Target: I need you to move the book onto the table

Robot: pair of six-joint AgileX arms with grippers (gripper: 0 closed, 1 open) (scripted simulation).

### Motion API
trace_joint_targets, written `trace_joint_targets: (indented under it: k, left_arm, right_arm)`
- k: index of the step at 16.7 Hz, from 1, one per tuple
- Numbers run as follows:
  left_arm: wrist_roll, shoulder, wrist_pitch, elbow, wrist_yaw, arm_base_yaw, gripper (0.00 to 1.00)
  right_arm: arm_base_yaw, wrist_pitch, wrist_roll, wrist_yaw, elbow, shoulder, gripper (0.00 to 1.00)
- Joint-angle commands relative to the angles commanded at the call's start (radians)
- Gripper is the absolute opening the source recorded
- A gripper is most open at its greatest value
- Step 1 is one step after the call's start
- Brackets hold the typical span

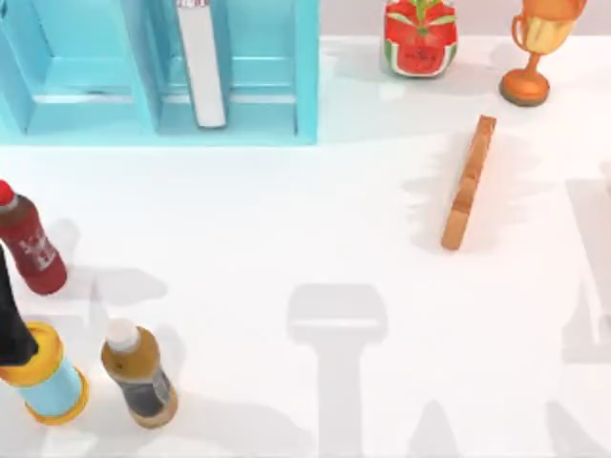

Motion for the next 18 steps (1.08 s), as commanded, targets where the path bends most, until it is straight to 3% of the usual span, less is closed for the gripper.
trace_joint_targets:
  k: [4, 8, 12, 18]
  left_arm:
    - [-0.002, 0.031, 0.021, 0.019, -0.008, -0.009, 1.00]
    - [-0.012, 0.217, 0.136, 0.118, -0.048, -0.061, 1.00]
    - [-0.027, 0.560, 0.308, 0.267, -0.111, -0.141, 1.00]
    - [-0.046, 1.242, 0.595, 0.519, -0.222, -0.274, 1.00]
  right_arm:
    - [0.000, 0.000, 0.000, 0.000, 0.000, 0.000, 1.00]
    - [0.000, 0.000, 0.000, 0.000, 0.000, 0.000, 1.00]
    - [0.000, 0.000, 0.000, 0.000, 0.000, 0.000, 1.00]
    - [0.000, 0.000, 0.000, 0.000, 0.000, 0.000, 1.00]
